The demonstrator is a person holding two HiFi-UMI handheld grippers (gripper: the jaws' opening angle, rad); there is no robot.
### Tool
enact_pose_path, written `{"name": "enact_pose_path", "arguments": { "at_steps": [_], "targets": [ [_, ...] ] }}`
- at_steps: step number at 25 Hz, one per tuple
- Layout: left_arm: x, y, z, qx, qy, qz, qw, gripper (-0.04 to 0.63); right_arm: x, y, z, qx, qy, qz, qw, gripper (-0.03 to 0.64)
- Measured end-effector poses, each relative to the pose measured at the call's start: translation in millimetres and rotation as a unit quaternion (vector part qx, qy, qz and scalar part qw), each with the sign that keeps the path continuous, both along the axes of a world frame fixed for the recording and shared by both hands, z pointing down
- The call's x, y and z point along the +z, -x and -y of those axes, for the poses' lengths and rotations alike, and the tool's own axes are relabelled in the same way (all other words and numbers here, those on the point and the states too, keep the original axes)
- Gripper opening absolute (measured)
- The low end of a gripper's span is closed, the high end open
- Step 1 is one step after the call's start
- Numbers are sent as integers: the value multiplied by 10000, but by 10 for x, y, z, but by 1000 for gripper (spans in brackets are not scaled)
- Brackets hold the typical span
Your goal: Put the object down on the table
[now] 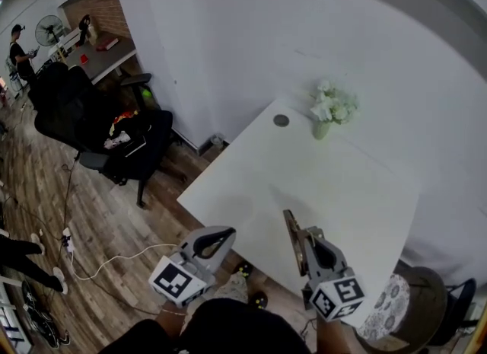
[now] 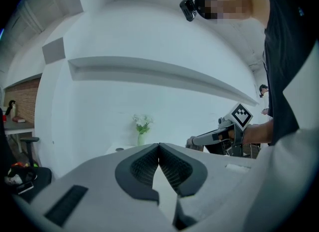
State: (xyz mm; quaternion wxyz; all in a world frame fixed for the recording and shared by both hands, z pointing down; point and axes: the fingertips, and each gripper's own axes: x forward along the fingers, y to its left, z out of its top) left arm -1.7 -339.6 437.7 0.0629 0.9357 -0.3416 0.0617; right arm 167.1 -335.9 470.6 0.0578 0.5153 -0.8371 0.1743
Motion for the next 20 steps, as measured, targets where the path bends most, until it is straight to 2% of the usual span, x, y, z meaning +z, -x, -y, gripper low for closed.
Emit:
{"name": "enact_pose_path", "arguments": {
  "at_steps": [8,20],
  "targets": [
    [175,-46,345,105,205,194,9995,0,364,-75,364,165,363,32,9992,20],
    [370,-88,615,169,471,275,9984,0,900,-208,666,418,894,-70,9951,20]
  ]
}}
